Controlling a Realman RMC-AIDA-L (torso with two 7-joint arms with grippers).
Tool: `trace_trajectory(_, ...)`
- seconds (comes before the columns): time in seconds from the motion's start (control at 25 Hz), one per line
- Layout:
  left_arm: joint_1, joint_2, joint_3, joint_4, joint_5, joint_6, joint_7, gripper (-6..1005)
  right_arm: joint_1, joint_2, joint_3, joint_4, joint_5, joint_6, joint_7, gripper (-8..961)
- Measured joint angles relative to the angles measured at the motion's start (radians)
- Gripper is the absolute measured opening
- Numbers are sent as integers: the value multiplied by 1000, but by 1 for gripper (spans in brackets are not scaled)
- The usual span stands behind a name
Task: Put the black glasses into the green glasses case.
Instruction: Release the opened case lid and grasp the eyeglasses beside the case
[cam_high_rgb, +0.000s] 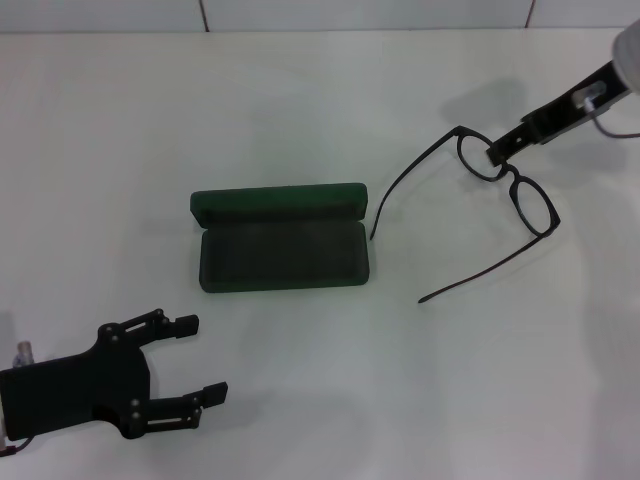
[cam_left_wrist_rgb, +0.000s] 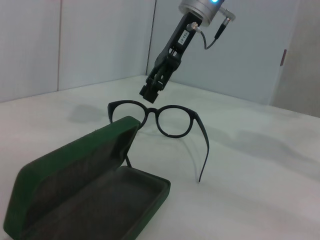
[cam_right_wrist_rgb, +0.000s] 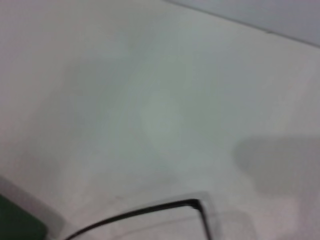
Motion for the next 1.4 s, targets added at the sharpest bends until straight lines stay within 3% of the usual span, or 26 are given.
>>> trace_trajectory(0.28, -4, 3, 0, 3, 1, 0, 1, 883, 40, 50, -15, 39, -62, 0, 30, 808)
trace_trajectory(0.44, -1, 3, 0, 3, 0, 0, 2, 883, 43, 63, -16, 52, -87, 5, 33, 808)
trace_trajectory(0.92, -1, 1, -1, 3, -1, 2, 0, 884, 32, 52, -20, 52, -97, 5, 59, 731)
trace_trajectory(1.16, -4, 3, -5, 2, -1, 2, -1, 884, 31, 61, -24, 42, -141, 28, 61, 693)
trace_trajectory(1.4, -9, 4, -5, 2, -1, 2, -2, 883, 30, 62, -23, 40, -142, 34, 61, 465)
